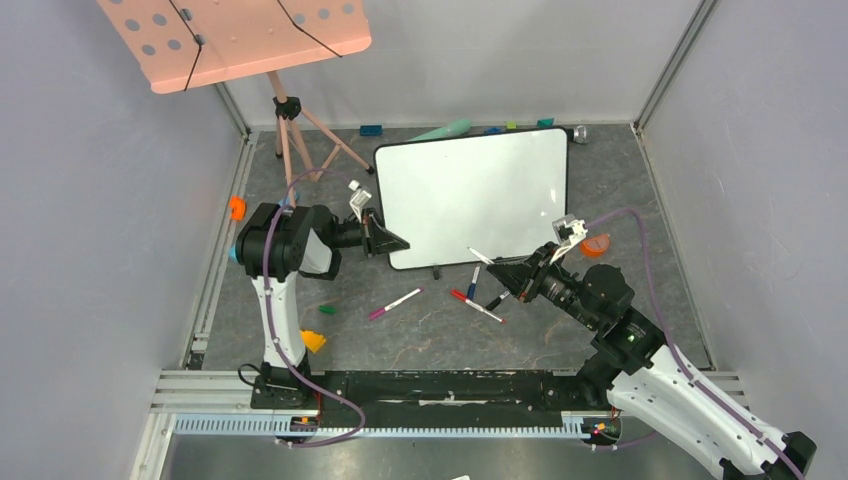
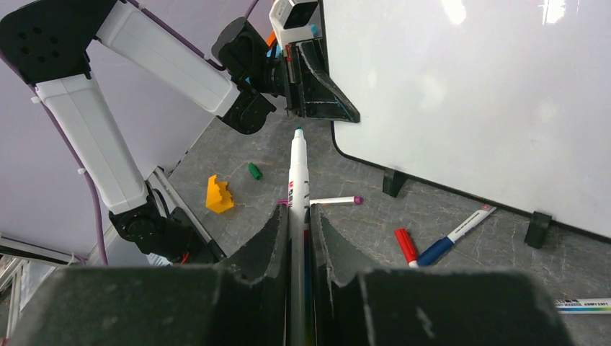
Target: Write a sentence on the whiteboard
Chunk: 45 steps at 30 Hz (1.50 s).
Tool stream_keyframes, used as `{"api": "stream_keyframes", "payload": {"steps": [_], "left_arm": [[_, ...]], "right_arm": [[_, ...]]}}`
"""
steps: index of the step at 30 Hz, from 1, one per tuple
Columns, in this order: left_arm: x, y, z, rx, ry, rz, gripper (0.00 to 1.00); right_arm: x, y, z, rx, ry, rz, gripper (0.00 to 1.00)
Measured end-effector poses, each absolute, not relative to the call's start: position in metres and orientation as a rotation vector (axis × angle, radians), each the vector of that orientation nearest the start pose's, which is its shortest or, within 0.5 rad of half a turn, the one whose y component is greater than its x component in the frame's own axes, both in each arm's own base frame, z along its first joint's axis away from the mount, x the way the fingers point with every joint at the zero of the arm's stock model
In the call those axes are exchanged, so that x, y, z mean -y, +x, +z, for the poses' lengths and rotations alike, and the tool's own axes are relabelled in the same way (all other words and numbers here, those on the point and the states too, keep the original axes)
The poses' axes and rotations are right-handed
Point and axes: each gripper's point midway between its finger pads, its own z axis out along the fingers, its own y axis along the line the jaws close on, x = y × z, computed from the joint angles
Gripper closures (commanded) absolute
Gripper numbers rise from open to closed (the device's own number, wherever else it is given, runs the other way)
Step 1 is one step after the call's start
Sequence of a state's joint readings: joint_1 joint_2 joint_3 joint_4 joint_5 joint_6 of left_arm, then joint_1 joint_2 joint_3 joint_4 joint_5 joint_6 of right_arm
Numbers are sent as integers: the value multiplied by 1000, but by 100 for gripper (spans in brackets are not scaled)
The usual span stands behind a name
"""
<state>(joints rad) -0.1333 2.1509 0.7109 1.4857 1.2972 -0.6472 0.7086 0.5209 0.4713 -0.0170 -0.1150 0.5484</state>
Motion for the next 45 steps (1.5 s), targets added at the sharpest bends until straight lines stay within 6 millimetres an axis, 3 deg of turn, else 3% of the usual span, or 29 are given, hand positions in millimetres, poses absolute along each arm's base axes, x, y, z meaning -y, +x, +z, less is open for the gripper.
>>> {"api": "stream_keyframes", "payload": {"steps": [26, 45], "left_arm": [[216, 330, 71, -1655, 743, -1584, 98], [217, 349, 68, -1698, 778, -1722, 98]], "right_arm": [[-203, 185, 251, -1684, -197, 1015, 100], [-207, 197, 224, -1780, -248, 917, 100]]}}
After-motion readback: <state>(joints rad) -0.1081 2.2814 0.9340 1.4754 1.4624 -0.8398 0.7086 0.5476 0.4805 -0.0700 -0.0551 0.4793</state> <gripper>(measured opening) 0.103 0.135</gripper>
